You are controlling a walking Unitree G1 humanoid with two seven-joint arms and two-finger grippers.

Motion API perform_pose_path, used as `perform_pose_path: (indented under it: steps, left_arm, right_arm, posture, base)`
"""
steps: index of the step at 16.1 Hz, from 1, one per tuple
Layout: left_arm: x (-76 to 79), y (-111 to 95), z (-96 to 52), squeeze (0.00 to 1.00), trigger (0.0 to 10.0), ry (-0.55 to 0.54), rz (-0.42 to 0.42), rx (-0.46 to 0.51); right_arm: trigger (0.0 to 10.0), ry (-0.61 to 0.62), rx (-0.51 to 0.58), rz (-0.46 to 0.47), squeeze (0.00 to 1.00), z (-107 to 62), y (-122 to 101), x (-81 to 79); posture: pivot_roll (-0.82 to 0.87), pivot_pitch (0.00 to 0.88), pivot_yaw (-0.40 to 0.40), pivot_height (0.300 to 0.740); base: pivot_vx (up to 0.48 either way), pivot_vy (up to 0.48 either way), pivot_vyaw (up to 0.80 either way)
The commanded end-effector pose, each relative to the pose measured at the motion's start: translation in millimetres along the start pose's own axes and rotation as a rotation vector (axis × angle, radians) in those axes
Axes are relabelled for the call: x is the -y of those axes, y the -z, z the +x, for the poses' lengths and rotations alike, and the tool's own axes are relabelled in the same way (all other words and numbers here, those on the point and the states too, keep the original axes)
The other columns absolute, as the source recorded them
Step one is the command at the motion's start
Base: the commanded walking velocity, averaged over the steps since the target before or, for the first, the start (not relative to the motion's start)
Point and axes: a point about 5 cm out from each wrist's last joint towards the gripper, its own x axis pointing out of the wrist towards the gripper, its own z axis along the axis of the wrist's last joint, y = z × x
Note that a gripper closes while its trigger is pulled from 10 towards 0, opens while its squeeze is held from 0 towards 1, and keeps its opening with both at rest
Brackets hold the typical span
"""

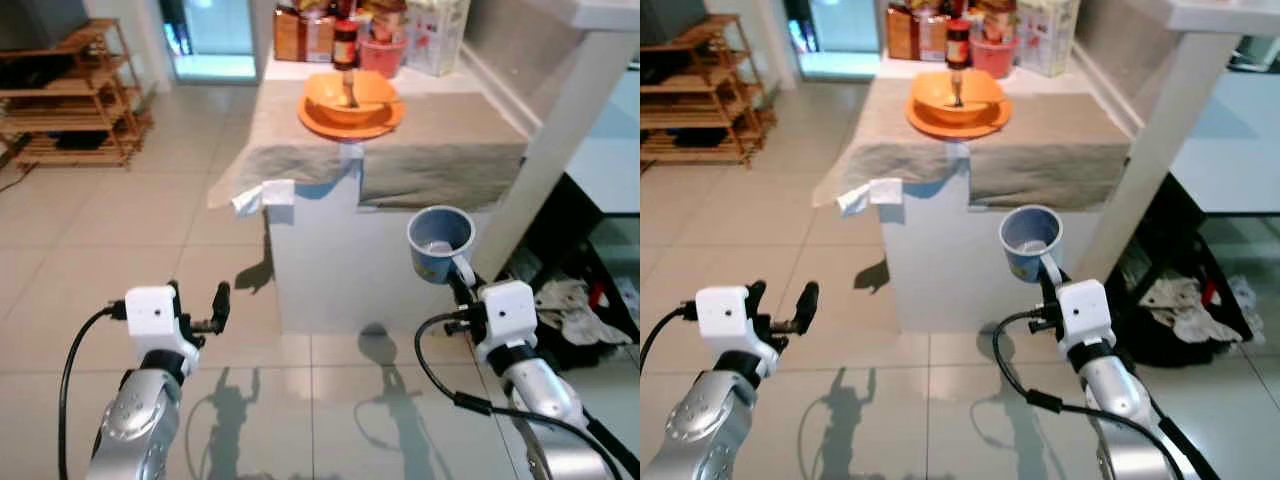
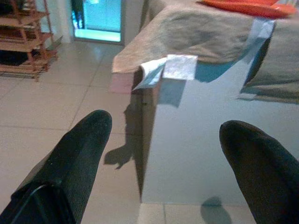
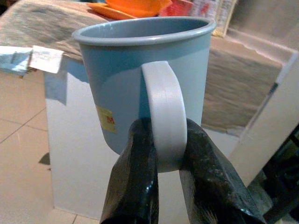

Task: Setting the table

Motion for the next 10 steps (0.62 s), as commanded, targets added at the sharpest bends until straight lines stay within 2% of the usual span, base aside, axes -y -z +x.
perform_pose_path:
  steps: [1, 4, 6, 10]
  left_arm:
    - [4.5, -9, 3.0, 0.0, 10.0, 0.02, 0.008, 0.035]
    - [14.0, -14, 10.9, 0.0, 10.0, 0.043, 0.01, 0.053]
    - [15.7, -15, 12.0, 0.0, 10.0, 0.048, 0.006, 0.056]
    - [21.2, -16, 16.0, 0.0, 10.0, 0.063, 0.009, 0.055]
  right_arm:
    - [0.0, 0.018, 0.032, -0.01, 0.0, 4.2, -5, 3.6]
    - [0.0, 0.029, 0.044, -0.011, 0.0, 11.4, -7, 3.9]
    - [0.0, 0.042, 0.044, -0.009, 0.0, 14.4, -7, 4.7]
    - [0.0, 0.042, 0.074, -0.016, 0.0, 21.2, -15, 1.7]
  posture:
    - [-0.03, 0.0, 0.019, 0.74]
    - [-0.03, 0.0, 0.023, 0.74]
    - [-0.03, 0.0, 0.024, 0.74]
    - [-0.03, 0.0, 0.025, 0.74]
  base:
    - [0.0, -0.48, 0.0]
    - [0.0, -0.48, 0.0]
    - [0.0, -0.48, 0.65]
    - [0.0, -0.48, 0.0]
